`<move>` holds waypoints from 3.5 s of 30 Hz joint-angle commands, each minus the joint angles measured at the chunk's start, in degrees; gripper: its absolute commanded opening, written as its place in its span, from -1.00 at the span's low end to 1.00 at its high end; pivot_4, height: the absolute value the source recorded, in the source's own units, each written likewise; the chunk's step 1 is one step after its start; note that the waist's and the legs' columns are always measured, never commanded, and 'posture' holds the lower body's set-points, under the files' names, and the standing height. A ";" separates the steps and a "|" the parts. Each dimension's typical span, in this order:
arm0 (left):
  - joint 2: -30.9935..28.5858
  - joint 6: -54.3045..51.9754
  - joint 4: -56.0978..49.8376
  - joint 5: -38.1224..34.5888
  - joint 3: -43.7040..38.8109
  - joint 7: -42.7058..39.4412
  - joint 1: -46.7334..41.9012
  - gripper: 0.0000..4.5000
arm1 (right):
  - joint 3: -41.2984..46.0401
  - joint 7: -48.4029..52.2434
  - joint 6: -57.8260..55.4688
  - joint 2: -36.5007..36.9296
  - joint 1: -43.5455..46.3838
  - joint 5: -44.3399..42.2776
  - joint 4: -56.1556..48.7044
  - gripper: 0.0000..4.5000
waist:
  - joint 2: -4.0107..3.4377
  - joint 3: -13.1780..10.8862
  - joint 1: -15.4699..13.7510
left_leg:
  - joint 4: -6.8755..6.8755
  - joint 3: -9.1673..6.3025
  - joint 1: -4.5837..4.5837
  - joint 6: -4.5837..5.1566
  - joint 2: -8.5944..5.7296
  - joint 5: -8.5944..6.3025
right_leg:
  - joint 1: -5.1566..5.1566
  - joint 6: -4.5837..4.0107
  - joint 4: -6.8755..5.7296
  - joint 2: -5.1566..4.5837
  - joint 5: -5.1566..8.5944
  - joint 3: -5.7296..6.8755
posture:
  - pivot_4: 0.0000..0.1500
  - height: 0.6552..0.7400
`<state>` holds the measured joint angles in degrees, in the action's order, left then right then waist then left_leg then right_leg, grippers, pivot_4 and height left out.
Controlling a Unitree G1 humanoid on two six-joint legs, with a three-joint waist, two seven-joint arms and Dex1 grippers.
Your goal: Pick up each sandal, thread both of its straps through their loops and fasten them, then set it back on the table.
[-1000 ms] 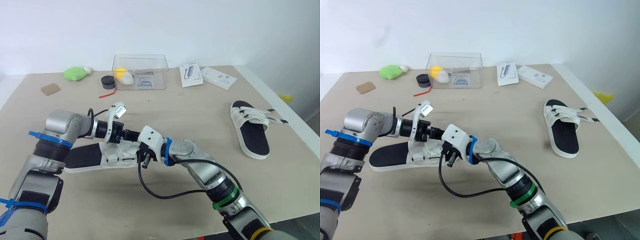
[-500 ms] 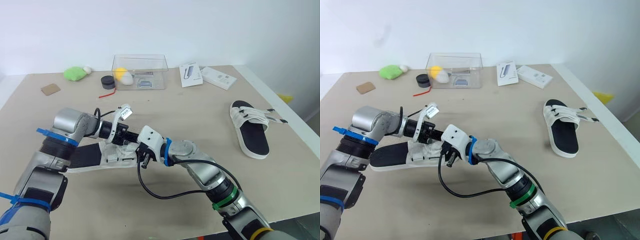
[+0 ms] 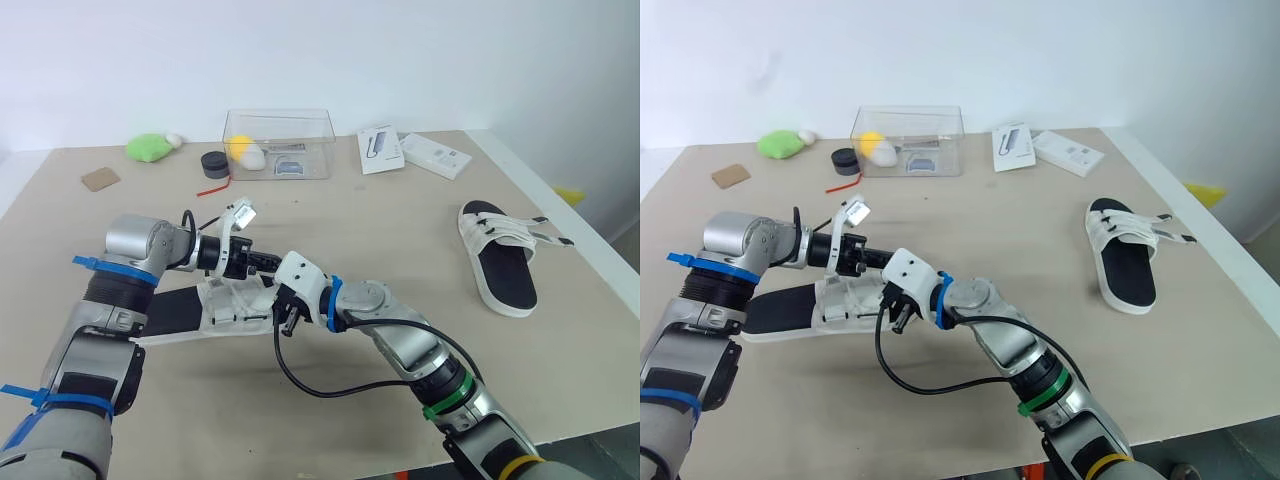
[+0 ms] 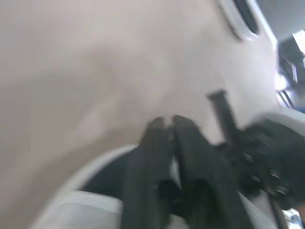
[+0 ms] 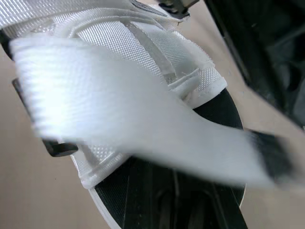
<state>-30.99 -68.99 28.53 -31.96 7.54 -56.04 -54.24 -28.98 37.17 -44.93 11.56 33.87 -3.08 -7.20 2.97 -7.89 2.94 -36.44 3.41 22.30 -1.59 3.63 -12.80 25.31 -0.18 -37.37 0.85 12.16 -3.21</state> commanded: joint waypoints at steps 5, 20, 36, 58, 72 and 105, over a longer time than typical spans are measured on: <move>1.09 3.56 5.28 2.32 -1.70 -0.36 -3.56 0.24 | -0.94 -0.66 -1.67 0.20 -1.12 0.81 2.77 -1.00 | 0.00 0.00 0.02 | 0.00 -0.03 0.01 0.00 -0.01 0.00 | 0.00 0.00 0.00 0.00 -0.01 0.01 | 1.00 1.00; 2.27 3.80 13.59 7.44 5.95 -15.83 -8.24 0.99 | -0.87 -0.96 -1.79 0.07 -1.21 0.95 2.59 -1.00 | 0.00 0.00 0.07 | 0.01 -0.27 0.04 0.00 -0.06 0.00 | 0.00 -0.05 0.00 0.06 0.03 0.06 | 1.00 1.00; -0.58 6.96 11.42 11.21 10.20 -23.30 -6.86 -0.96 | -0.67 -1.09 -1.26 -0.15 -0.96 1.00 3.15 -1.00 | -0.01 -0.01 0.07 | 0.01 -0.42 0.08 0.00 -0.06 0.00 | 0.00 -0.12 0.00 0.10 0.06 0.16 | 1.00 1.00; 3.57 24.66 30.45 20.97 21.27 -36.46 -14.93 0.27 | -0.57 -1.51 -1.30 -0.59 -0.94 1.12 3.36 -1.00 | -0.01 -0.01 0.12 | -0.01 -0.55 0.11 0.05 -0.07 -0.02 | 0.01 -0.22 -0.03 0.22 0.06 0.12 | 1.00 1.00; 0.73 22.02 29.37 14.80 21.59 -36.46 -15.46 -0.58 | -0.59 -1.09 -1.05 -0.30 -0.56 1.07 3.61 -1.00 | -0.01 -0.02 0.14 | -0.01 -0.54 0.10 0.07 -0.06 -0.03 | 0.02 -0.22 -0.03 0.23 0.06 0.09 | 1.00 1.00; -26.94 10.72 -54.01 -19.10 -13.91 -26.42 32.32 0.04 | -1.41 0.41 -1.52 0.45 -1.50 0.51 1.93 -1.00 | -0.04 -0.18 0.67 | -0.08 -0.47 -0.04 0.24 -0.12 -0.15 | -0.05 -0.44 -0.28 0.04 0.53 0.05 | 1.00 1.00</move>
<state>-57.02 -57.32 -22.72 -48.57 -3.55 -83.22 -22.33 -29.04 37.34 -44.33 10.93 33.74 -3.12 -6.91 2.94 -8.07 3.60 -36.52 2.93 22.27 -1.35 3.51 -12.96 25.26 -0.63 -37.65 0.89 12.69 -3.16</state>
